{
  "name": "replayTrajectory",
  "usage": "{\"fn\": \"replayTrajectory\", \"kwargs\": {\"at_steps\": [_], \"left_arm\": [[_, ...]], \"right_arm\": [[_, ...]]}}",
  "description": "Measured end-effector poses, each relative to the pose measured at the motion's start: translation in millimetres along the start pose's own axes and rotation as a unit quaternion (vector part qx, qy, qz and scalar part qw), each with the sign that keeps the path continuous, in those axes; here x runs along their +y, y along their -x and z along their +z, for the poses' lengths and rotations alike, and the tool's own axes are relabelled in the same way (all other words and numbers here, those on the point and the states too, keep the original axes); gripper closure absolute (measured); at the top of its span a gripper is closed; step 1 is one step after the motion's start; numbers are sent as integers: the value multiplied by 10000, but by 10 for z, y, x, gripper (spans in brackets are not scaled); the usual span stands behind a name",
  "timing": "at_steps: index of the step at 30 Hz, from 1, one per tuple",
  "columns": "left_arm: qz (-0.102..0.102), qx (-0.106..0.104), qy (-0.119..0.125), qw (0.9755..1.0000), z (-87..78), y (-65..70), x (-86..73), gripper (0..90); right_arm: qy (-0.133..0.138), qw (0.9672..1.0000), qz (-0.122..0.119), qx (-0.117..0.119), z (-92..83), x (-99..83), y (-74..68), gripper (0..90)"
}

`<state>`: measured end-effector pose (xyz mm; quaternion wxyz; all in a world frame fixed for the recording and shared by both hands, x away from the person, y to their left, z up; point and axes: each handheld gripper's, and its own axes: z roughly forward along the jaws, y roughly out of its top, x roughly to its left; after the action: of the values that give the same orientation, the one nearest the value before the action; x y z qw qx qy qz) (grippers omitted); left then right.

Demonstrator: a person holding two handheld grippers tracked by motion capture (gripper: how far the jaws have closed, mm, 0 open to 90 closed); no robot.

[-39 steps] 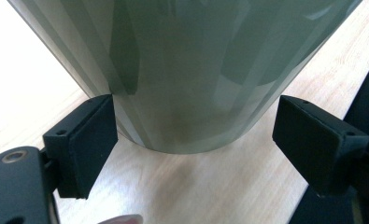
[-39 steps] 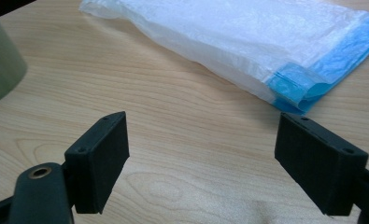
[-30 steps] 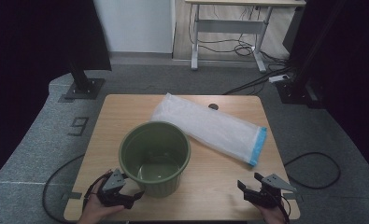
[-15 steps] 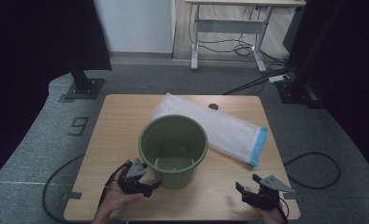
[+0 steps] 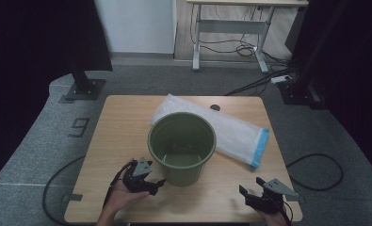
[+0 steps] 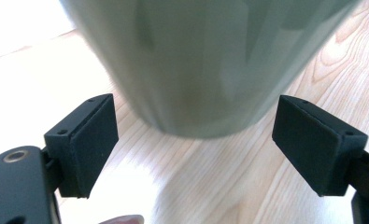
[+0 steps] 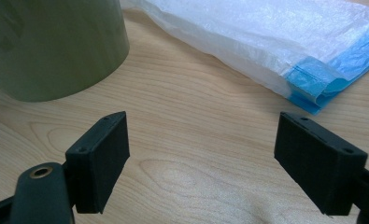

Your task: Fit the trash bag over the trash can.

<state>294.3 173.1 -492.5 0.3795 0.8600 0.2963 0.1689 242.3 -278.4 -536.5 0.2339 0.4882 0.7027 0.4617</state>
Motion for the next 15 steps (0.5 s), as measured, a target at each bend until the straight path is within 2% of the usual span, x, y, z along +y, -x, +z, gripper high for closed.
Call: {"fn": "replayTrajectory", "kwargs": {"at_steps": [5,7,8,9,10,12,15], "left_arm": [[-84,145,-70,9998,-111,-38,-132,141],[-181,179,-80,9996,-145,-84,-193,141],[-296,207,-64,9993,-170,-138,-232,141],[-296,207,-64,9993,-170,-138,-232,142],[-373,203,-45,9991,-188,-180,-256,142],[-404,217,-42,9989,-191,-193,-266,143],[-415,280,-105,9987,-202,-227,-301,143]], "right_arm": [[11,10000,-67,-10,-13,9,-27,176],[10,9999,-106,-21,-11,17,-38,178],[22,9998,-208,-75,1,43,-71,182],[22,9998,-208,-75,1,43,-71,182],[19,9994,-329,-78,43,94,-110,188],[7,9992,-392,-111,79,130,-130,188],[-91,9989,-466,-58,239,263,-143,197]]}}
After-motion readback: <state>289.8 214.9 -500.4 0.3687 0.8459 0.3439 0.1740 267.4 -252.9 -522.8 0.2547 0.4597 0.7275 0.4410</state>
